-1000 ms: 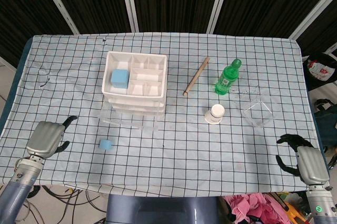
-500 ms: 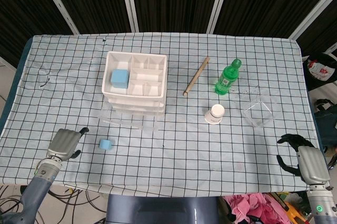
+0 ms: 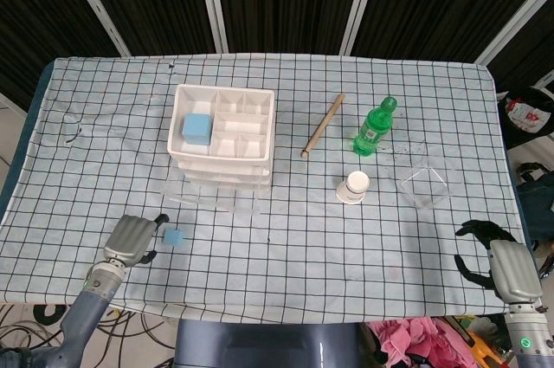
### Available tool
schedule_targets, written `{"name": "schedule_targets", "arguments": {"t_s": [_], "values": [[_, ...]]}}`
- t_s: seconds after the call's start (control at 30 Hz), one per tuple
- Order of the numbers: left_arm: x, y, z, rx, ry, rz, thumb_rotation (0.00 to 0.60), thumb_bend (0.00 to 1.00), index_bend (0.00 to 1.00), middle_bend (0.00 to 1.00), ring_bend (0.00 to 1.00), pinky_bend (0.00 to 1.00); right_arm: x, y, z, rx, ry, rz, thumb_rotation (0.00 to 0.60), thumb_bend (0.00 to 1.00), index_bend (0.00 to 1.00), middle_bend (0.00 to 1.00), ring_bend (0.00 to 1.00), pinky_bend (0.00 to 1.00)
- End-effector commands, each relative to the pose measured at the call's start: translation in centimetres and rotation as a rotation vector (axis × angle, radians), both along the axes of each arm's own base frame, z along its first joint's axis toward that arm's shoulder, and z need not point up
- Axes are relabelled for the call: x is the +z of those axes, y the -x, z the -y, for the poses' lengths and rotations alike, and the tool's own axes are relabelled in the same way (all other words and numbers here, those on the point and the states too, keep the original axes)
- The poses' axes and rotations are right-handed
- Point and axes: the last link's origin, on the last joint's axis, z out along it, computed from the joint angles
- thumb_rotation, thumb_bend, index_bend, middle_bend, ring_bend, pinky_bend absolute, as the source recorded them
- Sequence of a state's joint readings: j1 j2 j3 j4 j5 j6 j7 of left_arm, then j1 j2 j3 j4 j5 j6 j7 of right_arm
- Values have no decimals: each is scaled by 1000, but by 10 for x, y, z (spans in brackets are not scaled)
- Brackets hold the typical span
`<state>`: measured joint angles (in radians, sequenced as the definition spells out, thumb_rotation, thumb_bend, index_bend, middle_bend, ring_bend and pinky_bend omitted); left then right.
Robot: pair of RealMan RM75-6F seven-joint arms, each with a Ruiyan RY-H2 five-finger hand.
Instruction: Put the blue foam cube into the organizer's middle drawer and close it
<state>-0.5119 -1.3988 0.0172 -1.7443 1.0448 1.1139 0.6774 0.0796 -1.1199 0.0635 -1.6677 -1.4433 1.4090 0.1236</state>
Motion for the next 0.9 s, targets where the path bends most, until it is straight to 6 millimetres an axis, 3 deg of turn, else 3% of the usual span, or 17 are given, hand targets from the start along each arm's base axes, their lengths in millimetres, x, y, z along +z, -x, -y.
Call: {"name": "schedule_targets", "arguments": {"t_s": [0.03, 0.33, 0.6, 0.9], "values": [[-6, -5, -2, -4, 0, 1, 600, 236, 283, 914, 892, 866, 0, 0, 0, 0, 0, 1, 600, 306, 390, 277, 204, 263], [-18, -12, -7, 1, -4, -3, 600, 267, 354, 915, 892, 868, 1, 0, 0, 2, 3, 4, 600, 311, 391, 277, 204, 263], [-22, -10, -10, 15, -6, -7, 600, 374, 446, 918, 896, 868, 1, 0, 0, 4, 2, 5, 600, 317, 391, 277, 204, 263], [-17, -13, -9, 8, -18, 17, 600, 379, 475, 918, 896, 869, 1, 0, -1, 2, 3, 8, 600, 320, 390, 277, 204, 263]]}}
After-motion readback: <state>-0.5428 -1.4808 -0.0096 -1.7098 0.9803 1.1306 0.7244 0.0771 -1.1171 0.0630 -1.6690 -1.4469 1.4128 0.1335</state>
